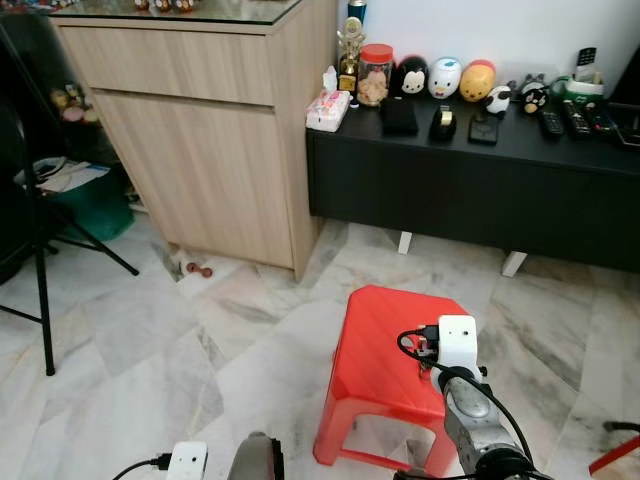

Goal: Hang keys on a hook

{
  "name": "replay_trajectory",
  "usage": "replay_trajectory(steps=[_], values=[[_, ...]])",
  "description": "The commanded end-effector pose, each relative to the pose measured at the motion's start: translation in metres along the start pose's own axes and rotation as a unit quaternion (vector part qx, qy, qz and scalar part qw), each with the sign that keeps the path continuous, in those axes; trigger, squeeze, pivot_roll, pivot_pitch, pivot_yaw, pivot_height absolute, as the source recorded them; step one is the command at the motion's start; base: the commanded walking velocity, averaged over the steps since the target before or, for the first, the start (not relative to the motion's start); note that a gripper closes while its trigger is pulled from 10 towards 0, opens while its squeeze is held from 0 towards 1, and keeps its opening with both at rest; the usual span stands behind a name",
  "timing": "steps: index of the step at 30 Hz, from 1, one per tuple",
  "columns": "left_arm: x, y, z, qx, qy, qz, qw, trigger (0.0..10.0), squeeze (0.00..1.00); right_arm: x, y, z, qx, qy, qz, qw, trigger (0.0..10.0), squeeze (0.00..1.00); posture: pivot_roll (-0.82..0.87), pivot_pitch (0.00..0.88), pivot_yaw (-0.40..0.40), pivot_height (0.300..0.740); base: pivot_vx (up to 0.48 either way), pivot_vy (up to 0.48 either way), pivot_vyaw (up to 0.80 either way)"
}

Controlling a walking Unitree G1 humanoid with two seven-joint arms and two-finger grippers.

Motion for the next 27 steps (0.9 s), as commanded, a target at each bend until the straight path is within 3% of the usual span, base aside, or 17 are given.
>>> replay_trajectory(steps=[1, 13, 18, 21, 22, 23, 27], values=[[-0.006, 0.001, 0.0, -0.003, 0.001, -0.011, 1.0, 10.0, 0.0, 0.001, 0.0, -0.001, 0.003, -0.007, 0.001, 1.0, 10.0, 0.0, 0.06, 0.067, 0.004, 0.625, 0.0, 0.0, 0.0], [-0.007, 0.002, -0.002, 0.006, 0.008, -0.006, 1.0, 10.0, 0.0, 0.003, 0.0, -0.001, 0.007, -0.014, 0.003, 1.0, 10.0, 0.0, 0.06, 0.069, 0.001, 0.615, 0.0, 0.0, 0.0], [0.0, 0.001, -0.004, 0.02, 0.02, 0.019, 0.999, 10.0, 0.0, 0.006, 0.0, 0.001, 0.003, -0.014, 0.017, 1.0, 10.0, 0.0, 0.06, 0.068, 0.001, 0.605, 0.0, 0.0, 0.0], [0.017, 0.0, -0.01, 0.039, 0.044, 0.058, 0.997, 10.0, 0.0, 0.006, 0.0, 0.0, 0.005, -0.014, 0.017, 1.0, 10.0, 0.0, 0.06, 0.069, -0.001, 0.605, 0.0, 0.0, 0.0], [0.033, 0.0, -0.013, 0.045, 0.05, 0.092, 0.993, 10.0, 0.0, 0.006, 0.0, -0.001, 0.007, -0.013, 0.017, 1.0, 10.0, 0.0, 0.06, 0.069, -0.001, 0.605, 0.0, 0.0, 0.0], [0.033, 0.0, -0.013, 0.045, 0.05, 0.092, 0.993, 10.0, 0.0, 0.006, 0.0, -0.001, 0.007, -0.013, 0.017, 1.0, 10.0, 0.0, 0.06, 0.069, -0.001, 0.605, 0.0, 0.0, 0.0], [0.069, 0.002, -0.017, 0.048, 0.043, 0.166, 0.984, 10.0, 0.0, 0.006, 0.001, -0.002, 0.01, -0.013, 0.016, 1.0, 10.0, 0.0, 0.06, 0.068, 0.002, 0.605, 0.0, 0.0, 0.0]])
Point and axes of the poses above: a point about 5 cm out from each wrist's last joint towards the gripper, its own y axis pointing back from the gripper into the wrist, its own x axis along the axis of the wrist's last joint, z = x × y, the point moved 2 cm from there along -y, pointing out of the wrist towards the gripper, and after that the axes turned 6 degrees about y, right-handed, at the moved point
